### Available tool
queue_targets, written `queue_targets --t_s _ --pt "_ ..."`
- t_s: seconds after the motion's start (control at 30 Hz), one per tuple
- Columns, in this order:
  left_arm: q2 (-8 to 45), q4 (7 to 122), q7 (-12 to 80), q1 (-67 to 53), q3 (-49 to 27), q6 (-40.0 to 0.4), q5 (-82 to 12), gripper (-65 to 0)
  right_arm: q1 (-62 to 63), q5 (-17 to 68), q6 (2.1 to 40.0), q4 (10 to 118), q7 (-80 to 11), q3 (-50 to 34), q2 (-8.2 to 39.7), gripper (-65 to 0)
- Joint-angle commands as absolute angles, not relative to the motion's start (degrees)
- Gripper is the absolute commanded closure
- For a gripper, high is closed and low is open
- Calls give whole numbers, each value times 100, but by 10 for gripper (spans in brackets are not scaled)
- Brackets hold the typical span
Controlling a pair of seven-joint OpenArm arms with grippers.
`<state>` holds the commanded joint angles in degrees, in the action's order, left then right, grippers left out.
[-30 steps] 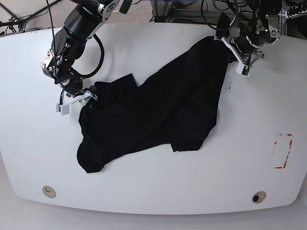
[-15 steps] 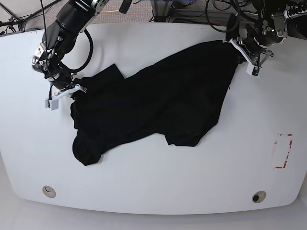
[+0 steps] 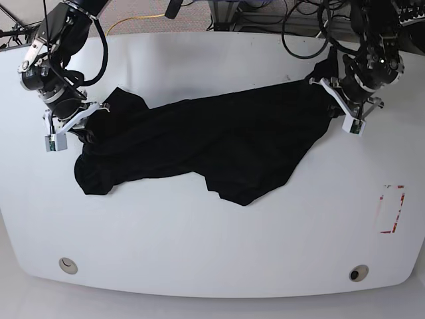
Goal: Fold the T-shirt properly
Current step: 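Lift the T-shirt with both grippers and stretch it between them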
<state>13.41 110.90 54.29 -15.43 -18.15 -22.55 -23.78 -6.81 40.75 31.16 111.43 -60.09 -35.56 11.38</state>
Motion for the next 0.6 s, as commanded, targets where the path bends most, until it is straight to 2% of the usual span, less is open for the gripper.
queue_targets --t_s 0.07,0.3,0.6 --pt "1341 11143 5692 -1297 -2105 -2334 -2378 -17 -558 4048 3116 11108 -6009 -3503 1182 0" --pt "1341 11152 6554 -374 -2721 -3099 -2343 -17 -233 4040 3116 10615 -6009 -3363 1367 0" --pt "1349 11160 7363 602 -2818 -3301 -2369 -17 330 4040 3116 10475 -6000 -2703 1596 0"
